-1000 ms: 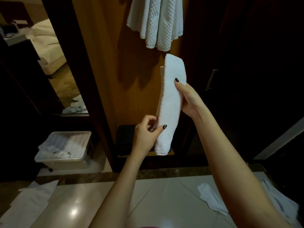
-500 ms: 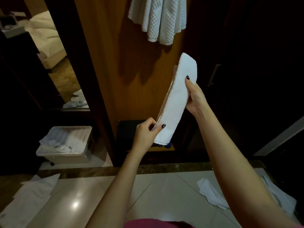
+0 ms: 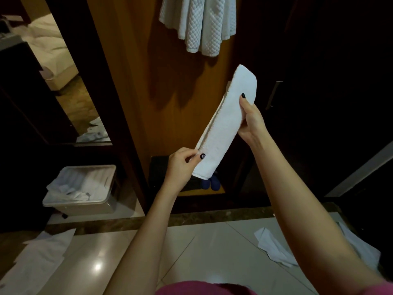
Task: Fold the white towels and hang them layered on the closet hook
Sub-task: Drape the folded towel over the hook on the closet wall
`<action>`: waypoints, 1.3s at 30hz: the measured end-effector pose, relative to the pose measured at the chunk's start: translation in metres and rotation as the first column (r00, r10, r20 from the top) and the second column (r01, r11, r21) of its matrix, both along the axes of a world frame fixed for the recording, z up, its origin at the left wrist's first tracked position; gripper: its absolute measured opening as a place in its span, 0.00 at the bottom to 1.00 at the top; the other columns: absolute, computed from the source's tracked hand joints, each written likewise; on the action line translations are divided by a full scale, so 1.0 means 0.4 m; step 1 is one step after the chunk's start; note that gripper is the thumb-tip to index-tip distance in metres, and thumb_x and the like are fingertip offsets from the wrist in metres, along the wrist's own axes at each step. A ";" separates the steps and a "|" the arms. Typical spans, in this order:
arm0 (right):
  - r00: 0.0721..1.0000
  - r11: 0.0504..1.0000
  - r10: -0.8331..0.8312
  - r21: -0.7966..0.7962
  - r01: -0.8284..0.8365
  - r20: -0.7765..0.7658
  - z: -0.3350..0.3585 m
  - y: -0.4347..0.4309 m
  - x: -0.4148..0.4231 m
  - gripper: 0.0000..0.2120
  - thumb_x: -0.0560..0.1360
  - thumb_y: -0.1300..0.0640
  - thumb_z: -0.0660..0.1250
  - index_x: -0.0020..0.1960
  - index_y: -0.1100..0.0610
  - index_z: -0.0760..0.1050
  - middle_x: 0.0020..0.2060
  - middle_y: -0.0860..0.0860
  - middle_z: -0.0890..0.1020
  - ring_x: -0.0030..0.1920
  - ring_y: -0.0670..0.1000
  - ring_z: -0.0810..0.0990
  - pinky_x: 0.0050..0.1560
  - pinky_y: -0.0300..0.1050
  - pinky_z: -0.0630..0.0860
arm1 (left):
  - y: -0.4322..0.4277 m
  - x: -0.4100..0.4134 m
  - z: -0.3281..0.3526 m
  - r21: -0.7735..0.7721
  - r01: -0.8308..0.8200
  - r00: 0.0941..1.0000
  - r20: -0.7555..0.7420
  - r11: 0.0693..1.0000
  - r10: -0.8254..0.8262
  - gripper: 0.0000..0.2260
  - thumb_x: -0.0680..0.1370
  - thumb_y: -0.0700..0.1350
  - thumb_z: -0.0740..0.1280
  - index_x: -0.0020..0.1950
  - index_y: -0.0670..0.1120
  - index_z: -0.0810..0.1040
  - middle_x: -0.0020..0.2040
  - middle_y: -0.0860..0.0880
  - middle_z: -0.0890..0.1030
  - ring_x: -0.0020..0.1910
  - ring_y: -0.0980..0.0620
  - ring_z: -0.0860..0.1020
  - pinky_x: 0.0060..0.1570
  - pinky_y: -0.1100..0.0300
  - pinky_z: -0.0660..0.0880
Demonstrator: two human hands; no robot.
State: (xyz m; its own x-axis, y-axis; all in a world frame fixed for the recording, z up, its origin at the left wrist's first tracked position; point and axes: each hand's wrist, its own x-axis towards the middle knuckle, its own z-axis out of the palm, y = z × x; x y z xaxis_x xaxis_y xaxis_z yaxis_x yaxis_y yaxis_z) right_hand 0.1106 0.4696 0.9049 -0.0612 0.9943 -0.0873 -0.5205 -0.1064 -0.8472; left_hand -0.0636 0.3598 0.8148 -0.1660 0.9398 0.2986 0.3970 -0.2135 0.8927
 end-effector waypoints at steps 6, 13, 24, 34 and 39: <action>0.985 0.993 -0.097 0.082 0.086 0.145 0.006 0.021 0.001 0.19 0.81 0.59 0.64 0.70 0.57 0.67 0.62 0.56 0.79 0.59 0.56 0.81 0.56 0.56 0.80 | 0.025 -0.053 0.050 0.020 0.149 0.988 0.031 0.989 -0.149 0.16 0.81 0.41 0.64 0.58 0.62 0.69 0.53 0.64 0.75 0.51 0.64 0.76 0.47 0.64 0.75; 0.945 0.968 -0.250 0.071 0.240 0.210 0.032 0.074 0.023 0.20 0.77 0.62 0.67 0.68 0.59 0.69 0.59 0.53 0.79 0.57 0.54 0.80 0.56 0.53 0.80 | 0.128 -0.149 0.151 -0.195 0.322 0.931 -0.111 0.926 -0.347 0.12 0.81 0.37 0.60 0.45 0.50 0.79 0.52 0.53 0.76 0.52 0.59 0.74 0.49 0.63 0.68; 0.948 0.956 -0.279 0.138 0.259 0.152 0.202 0.232 0.077 0.20 0.75 0.60 0.71 0.65 0.59 0.70 0.57 0.54 0.80 0.56 0.53 0.81 0.49 0.48 0.81 | 0.371 -0.276 0.366 -0.169 0.297 0.935 -0.150 0.940 -0.322 0.08 0.74 0.41 0.74 0.46 0.53 0.80 0.55 0.57 0.78 0.59 0.58 0.74 0.56 0.67 0.68; 0.899 0.905 -0.279 0.406 0.128 0.337 0.429 0.518 0.111 0.08 0.77 0.56 0.69 0.47 0.61 0.75 0.45 0.54 0.81 0.44 0.48 0.83 0.35 0.36 0.79 | 0.680 -0.358 0.685 0.148 0.186 0.965 0.157 0.971 -0.209 0.09 0.77 0.33 0.67 0.48 0.47 0.81 0.51 0.54 0.80 0.50 0.59 0.77 0.41 0.69 0.75; 0.893 0.850 -0.354 0.495 0.182 0.278 0.574 0.681 0.086 0.07 0.78 0.56 0.68 0.47 0.58 0.72 0.47 0.55 0.79 0.44 0.49 0.80 0.33 0.37 0.77 | 0.851 -0.390 0.884 0.201 0.240 0.966 0.043 0.950 -0.254 0.17 0.78 0.33 0.65 0.41 0.52 0.87 0.43 0.56 0.85 0.44 0.62 0.82 0.39 0.69 0.76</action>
